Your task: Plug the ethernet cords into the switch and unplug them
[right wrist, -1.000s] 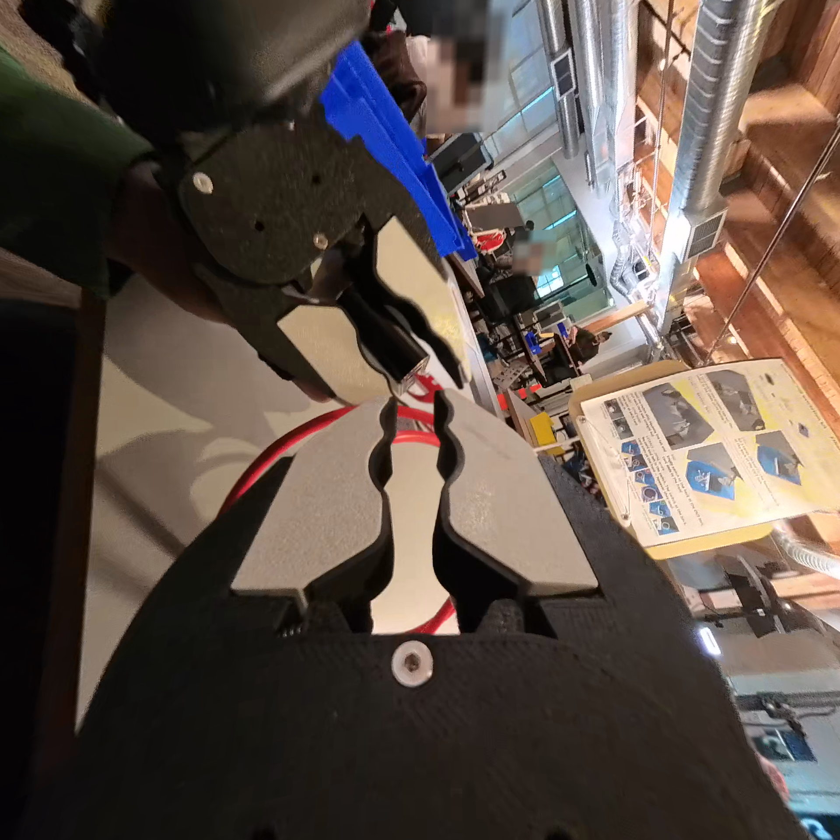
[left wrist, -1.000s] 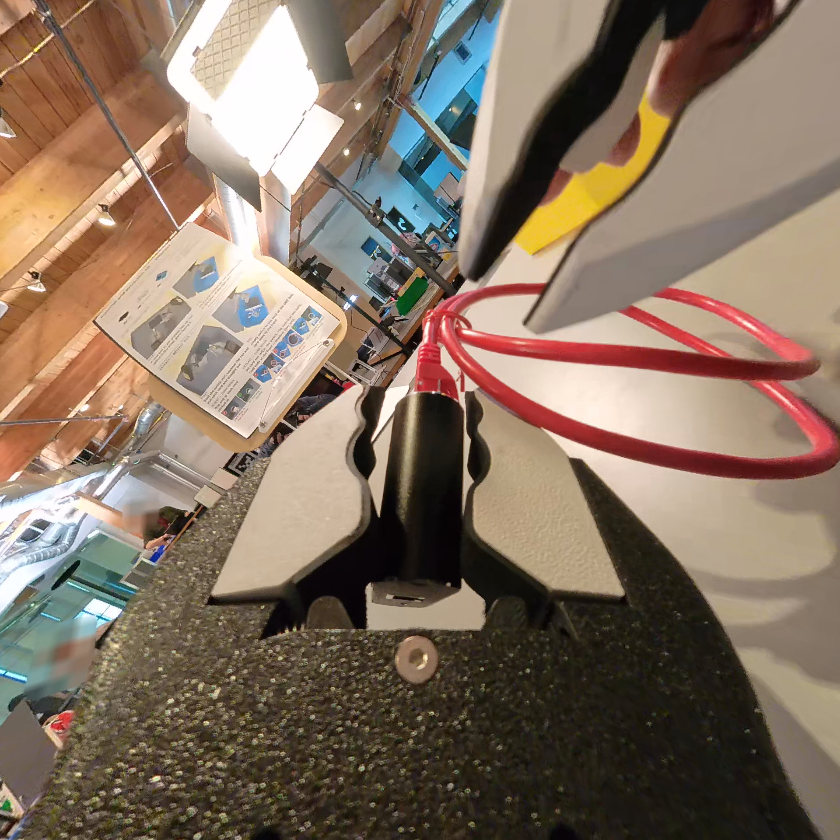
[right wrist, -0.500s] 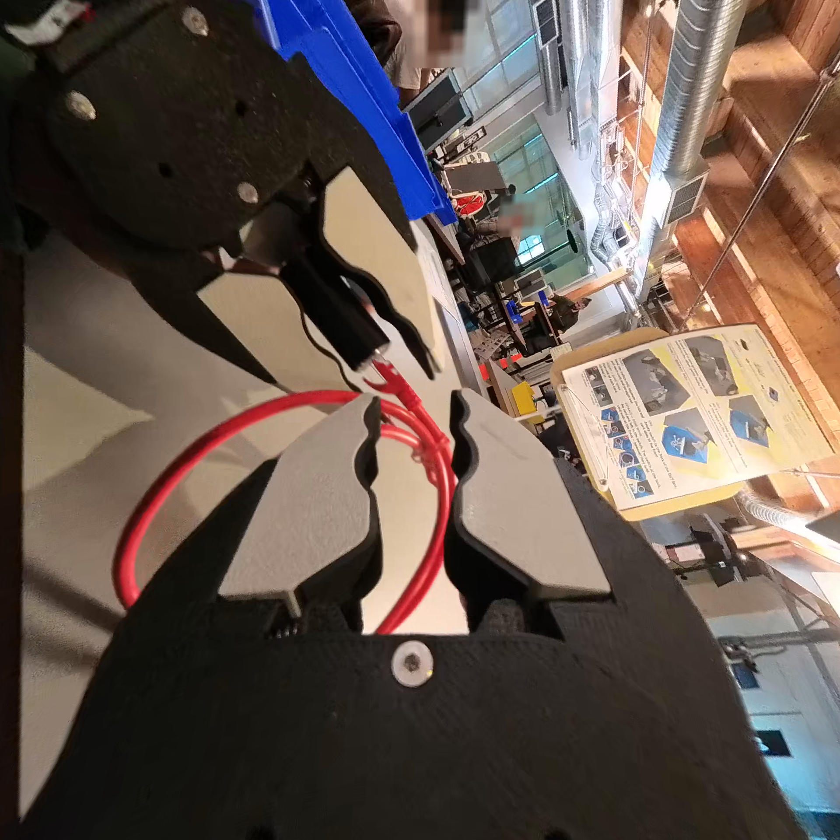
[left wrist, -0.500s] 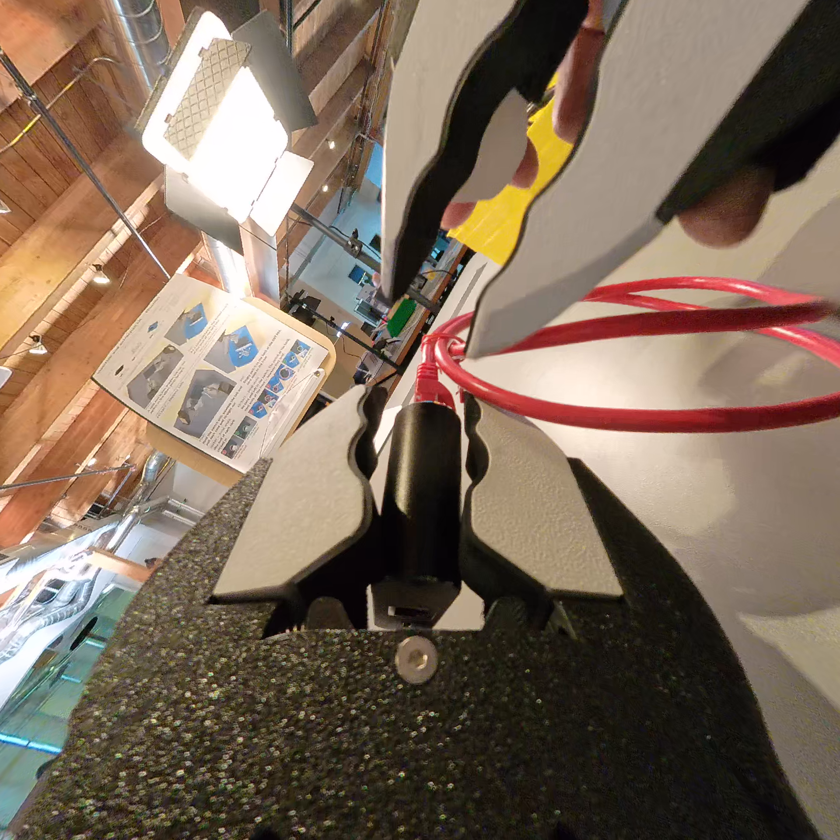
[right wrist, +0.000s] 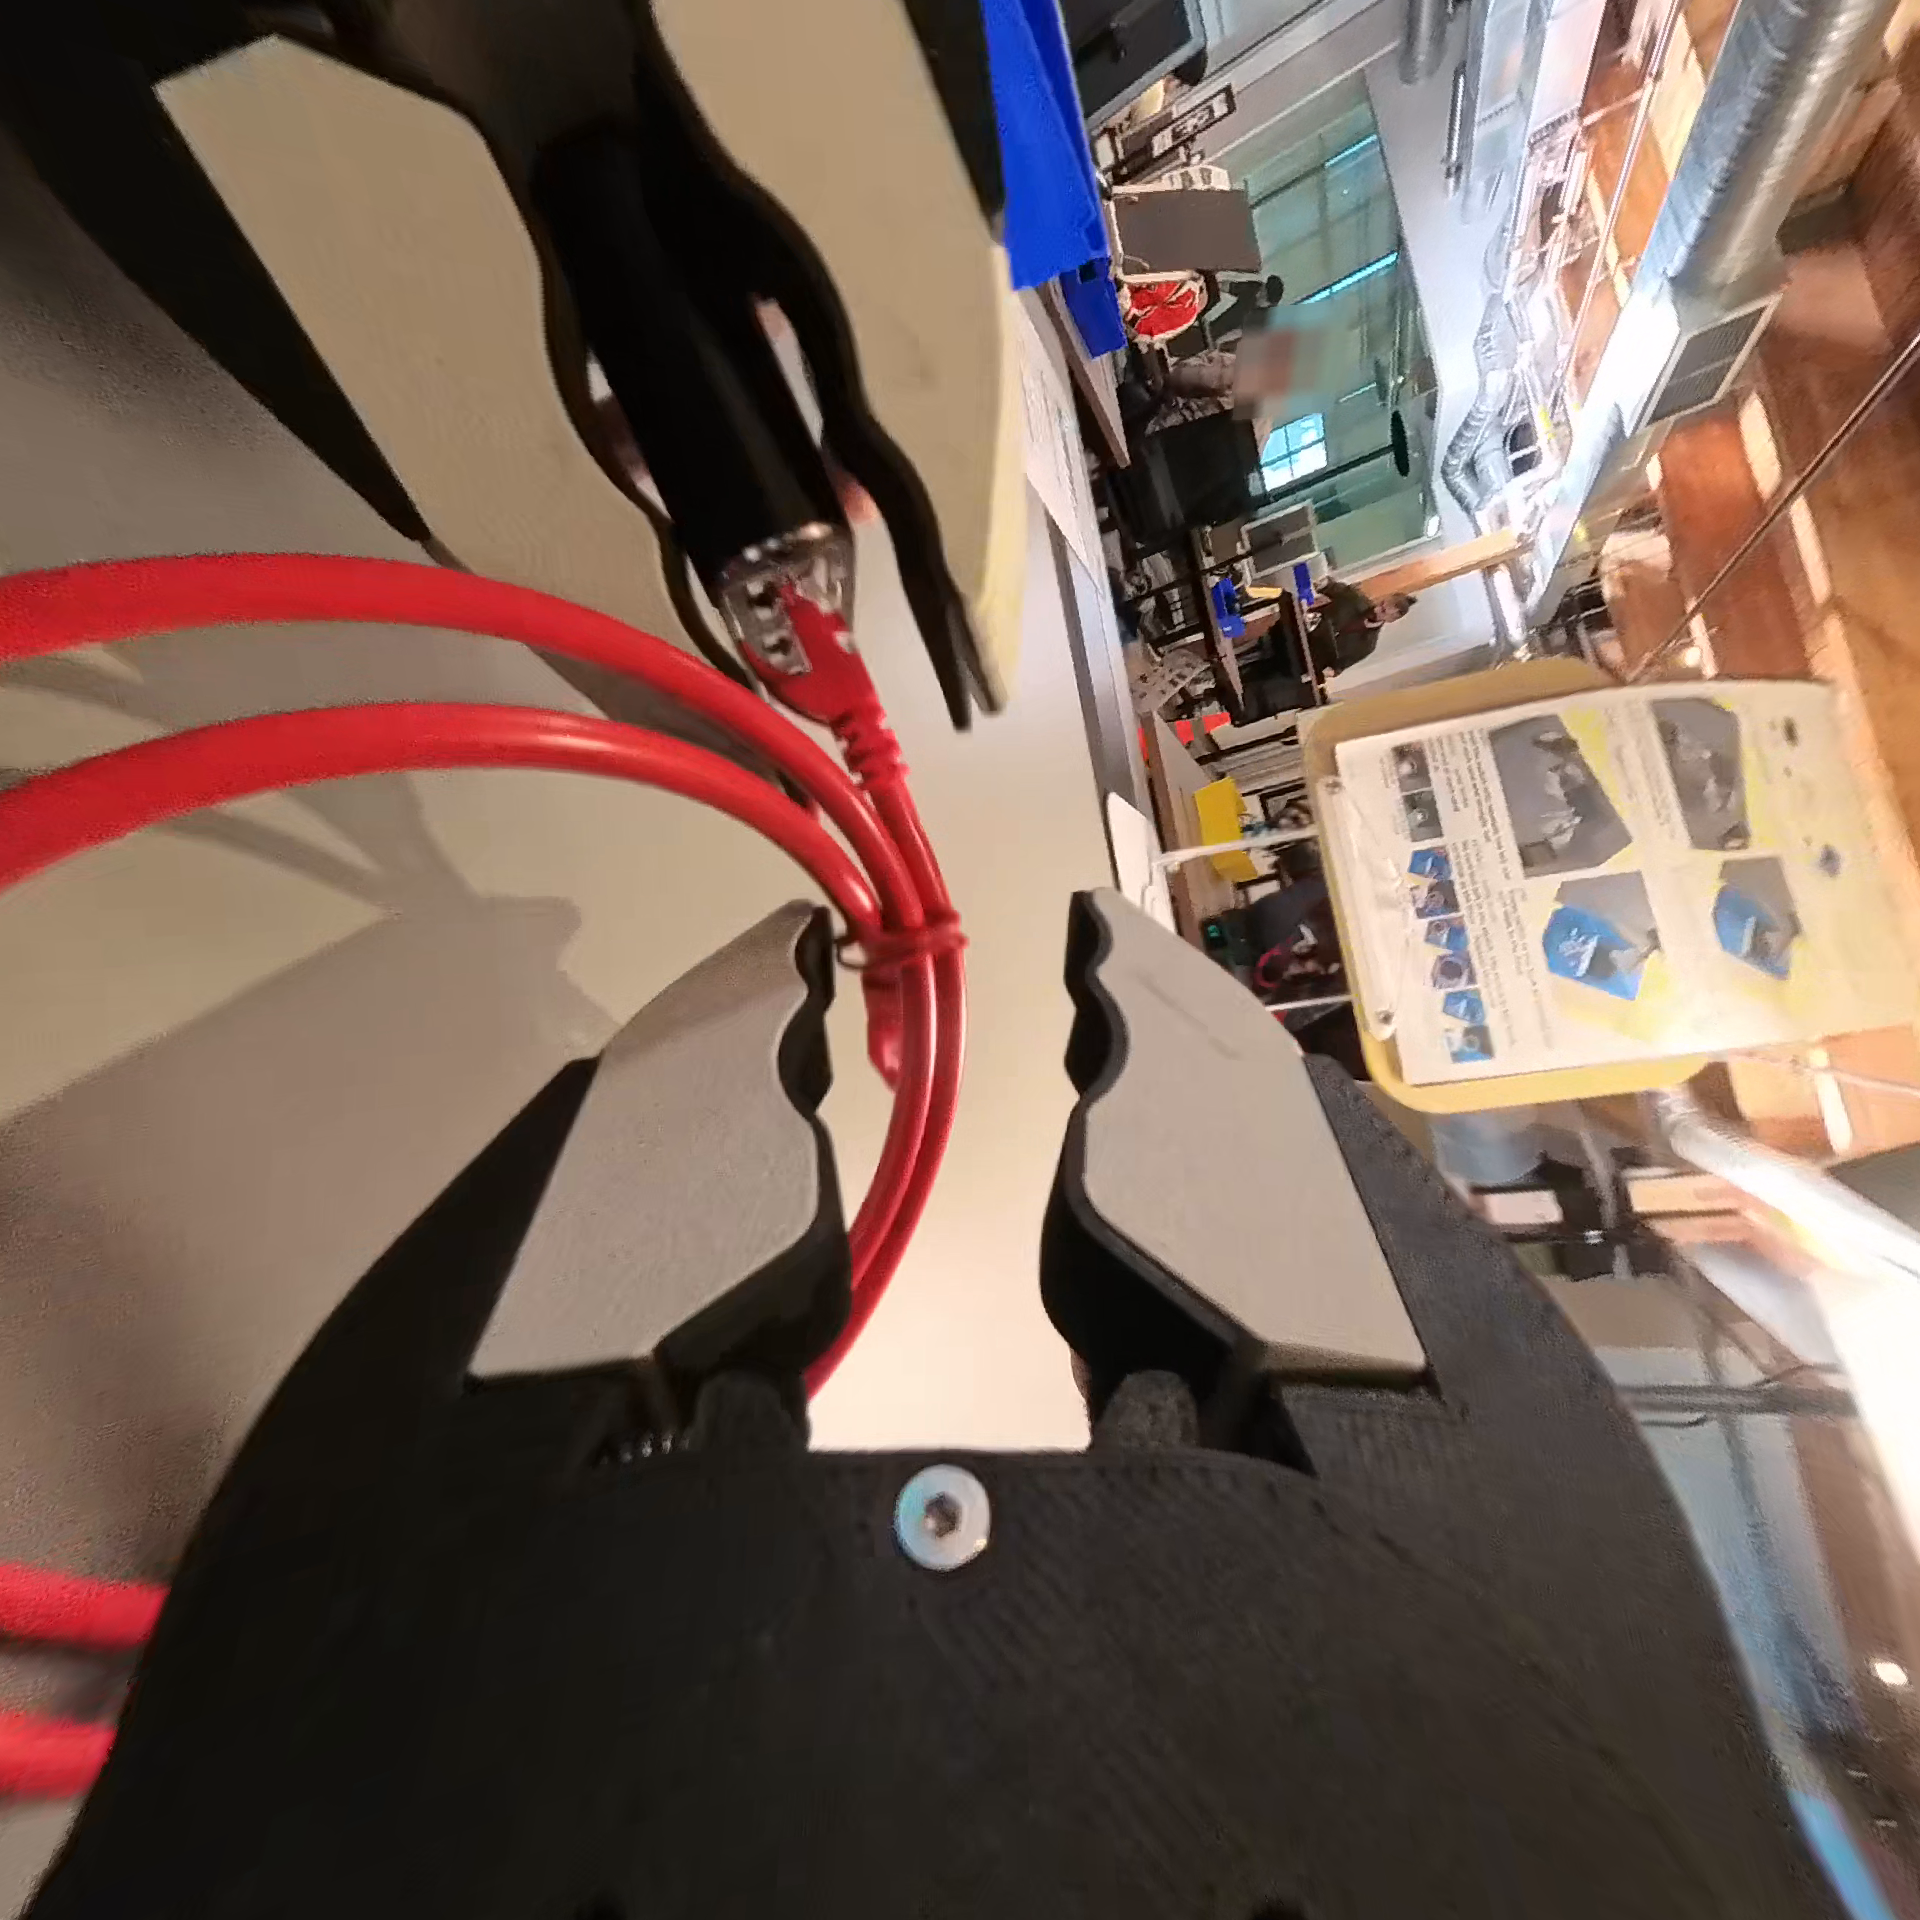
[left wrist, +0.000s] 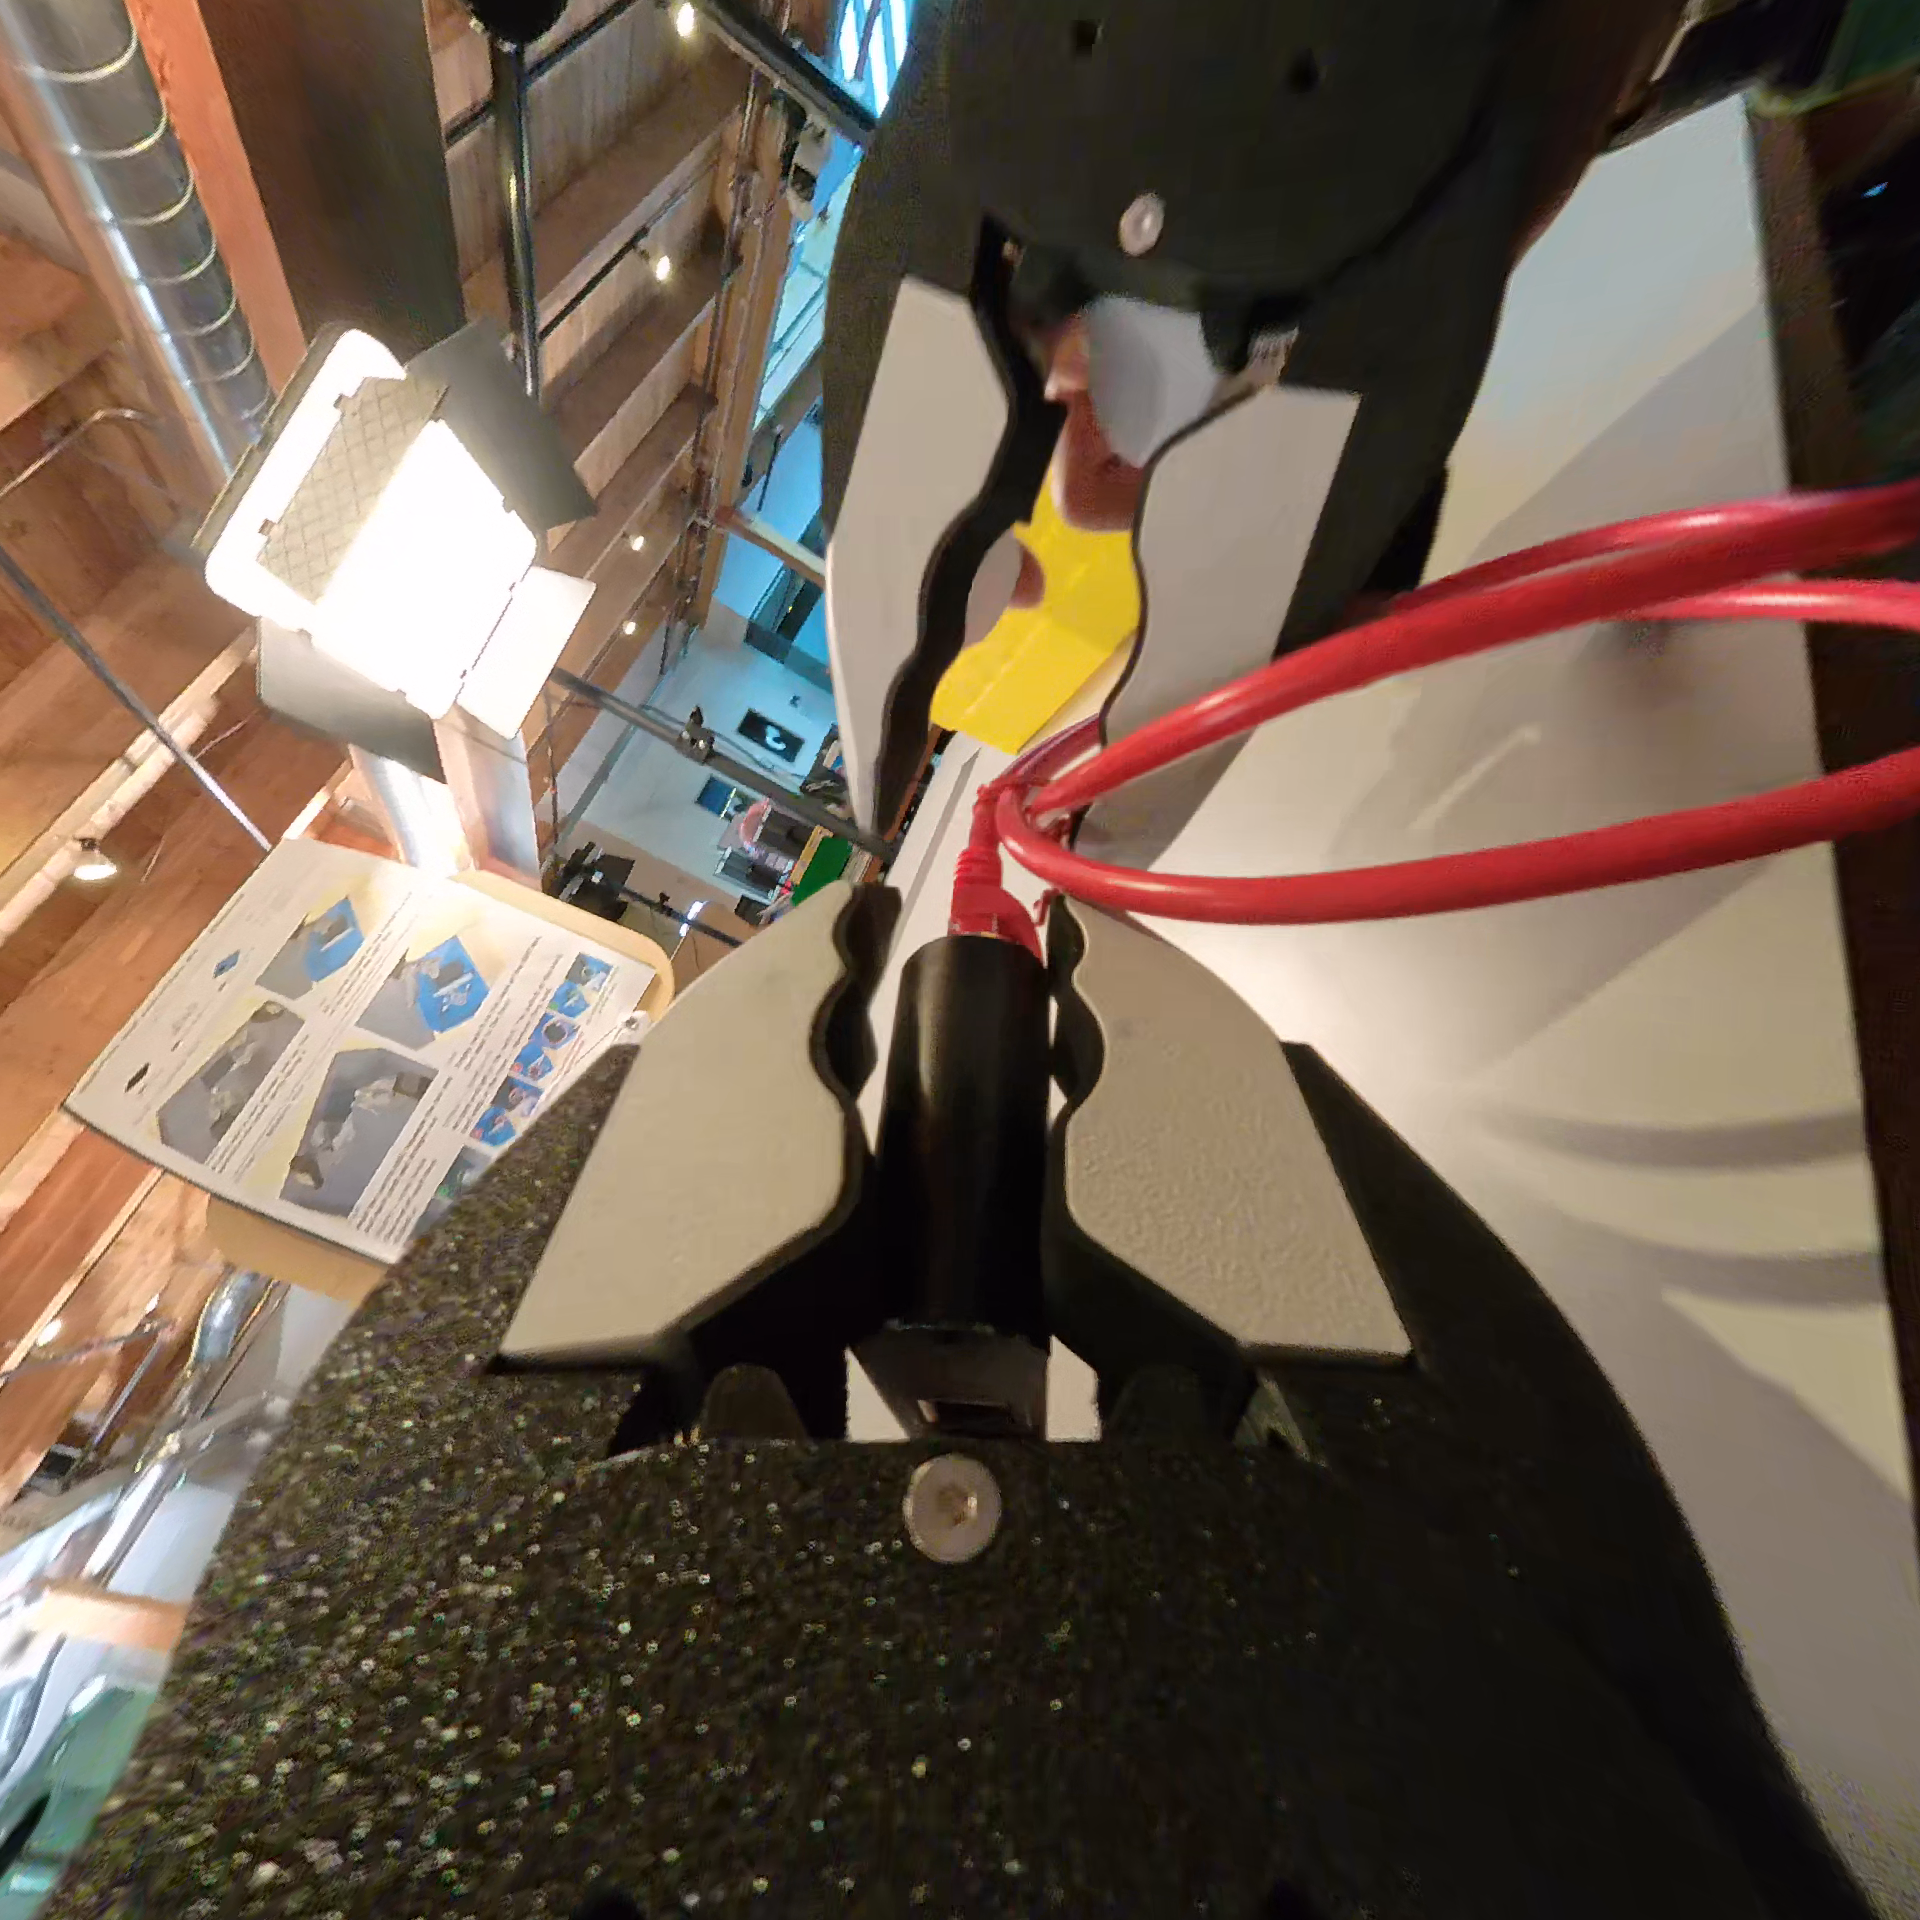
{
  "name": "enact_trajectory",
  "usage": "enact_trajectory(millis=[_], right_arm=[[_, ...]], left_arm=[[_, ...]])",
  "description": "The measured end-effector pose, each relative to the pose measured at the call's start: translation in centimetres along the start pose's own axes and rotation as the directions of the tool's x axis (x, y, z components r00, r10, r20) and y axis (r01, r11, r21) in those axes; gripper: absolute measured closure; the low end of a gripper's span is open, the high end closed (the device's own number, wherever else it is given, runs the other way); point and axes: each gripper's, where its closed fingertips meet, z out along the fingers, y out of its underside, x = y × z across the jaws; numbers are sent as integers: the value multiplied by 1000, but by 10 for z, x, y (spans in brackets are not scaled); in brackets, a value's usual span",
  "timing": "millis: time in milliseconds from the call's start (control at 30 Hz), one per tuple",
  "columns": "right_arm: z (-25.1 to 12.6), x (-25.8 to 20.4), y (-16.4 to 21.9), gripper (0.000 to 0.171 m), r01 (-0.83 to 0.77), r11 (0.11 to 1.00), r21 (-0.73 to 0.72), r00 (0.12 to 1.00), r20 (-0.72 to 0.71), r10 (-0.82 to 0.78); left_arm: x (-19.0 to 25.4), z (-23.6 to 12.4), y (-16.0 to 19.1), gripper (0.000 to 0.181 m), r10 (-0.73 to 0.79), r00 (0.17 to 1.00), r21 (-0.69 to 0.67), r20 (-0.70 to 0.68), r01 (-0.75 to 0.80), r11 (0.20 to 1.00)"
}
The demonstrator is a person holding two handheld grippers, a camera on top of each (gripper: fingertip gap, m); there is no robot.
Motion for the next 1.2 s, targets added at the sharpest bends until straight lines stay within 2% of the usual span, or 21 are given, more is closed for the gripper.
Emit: enact_trajectory(millis=[100,333,600,767,1000,1200], right_arm=[[6,-8,-4,149,72,997,-8,997,1,-72],[0,7,-12,152,86,996,36,994,-78,-83],[-9,23,-15,153,191,982,-3,961,-202,-187],[-10,24,-24,153,233,972,-19,946,-227,-231],[-17,23,-49,153,226,970,90,945,-261,-196],[-16,25,-46,152,199,975,98,950,-262,-167]], left_arm=[[3,0,-2,153,22,1000,7,-11,-22,1000],[-1,2,10,152,-47,999,-31,1,47,998],[-3,9,36,130,-209,978,-175,1,206,963],[0,12,39,128,-186,982,-240,17,185,953],[-4,12,36,131,-134,989,-211,58,143,967],[-14,5,31,132,-166,982,-180,92,181,967]])
